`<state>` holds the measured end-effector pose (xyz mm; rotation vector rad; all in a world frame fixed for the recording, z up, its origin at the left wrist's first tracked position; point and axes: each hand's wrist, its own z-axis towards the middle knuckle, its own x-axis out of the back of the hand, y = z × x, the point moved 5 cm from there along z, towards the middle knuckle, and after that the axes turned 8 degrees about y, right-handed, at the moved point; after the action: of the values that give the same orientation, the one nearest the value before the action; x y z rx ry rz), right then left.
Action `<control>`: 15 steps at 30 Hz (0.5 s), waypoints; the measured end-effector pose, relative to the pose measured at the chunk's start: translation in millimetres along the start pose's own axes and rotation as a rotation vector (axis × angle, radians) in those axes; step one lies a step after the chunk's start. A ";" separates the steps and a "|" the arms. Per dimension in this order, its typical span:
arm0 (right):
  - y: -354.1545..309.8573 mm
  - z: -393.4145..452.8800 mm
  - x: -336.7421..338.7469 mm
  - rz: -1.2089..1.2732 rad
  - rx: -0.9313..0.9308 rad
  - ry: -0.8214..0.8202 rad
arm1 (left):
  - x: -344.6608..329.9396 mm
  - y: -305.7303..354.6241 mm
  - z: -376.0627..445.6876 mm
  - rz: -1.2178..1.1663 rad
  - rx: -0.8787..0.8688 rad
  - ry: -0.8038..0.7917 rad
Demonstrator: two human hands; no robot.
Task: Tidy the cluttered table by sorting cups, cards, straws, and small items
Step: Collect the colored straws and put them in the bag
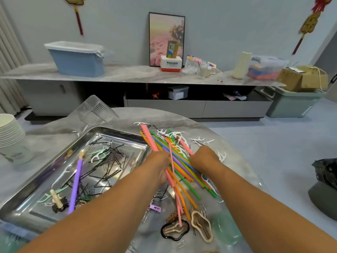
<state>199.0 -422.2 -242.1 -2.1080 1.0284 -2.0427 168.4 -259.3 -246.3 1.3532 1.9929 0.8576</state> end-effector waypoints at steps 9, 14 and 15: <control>-18.2 -37.8 -9.8 0.044 -0.015 -0.078 | -8.2 0.2 -10.1 -0.073 0.028 0.039; -33.5 -52.3 -19.6 0.114 -0.029 -0.199 | -9.2 -2.2 -10.5 -0.085 0.010 0.099; -36.5 -54.1 -20.3 0.133 -0.025 -0.218 | -8.9 -1.2 -12.7 -0.087 0.005 0.102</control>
<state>167.5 -361.9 -236.0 -2.1505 1.1295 -1.7052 161.0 -270.4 -238.3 1.2375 2.1164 0.8985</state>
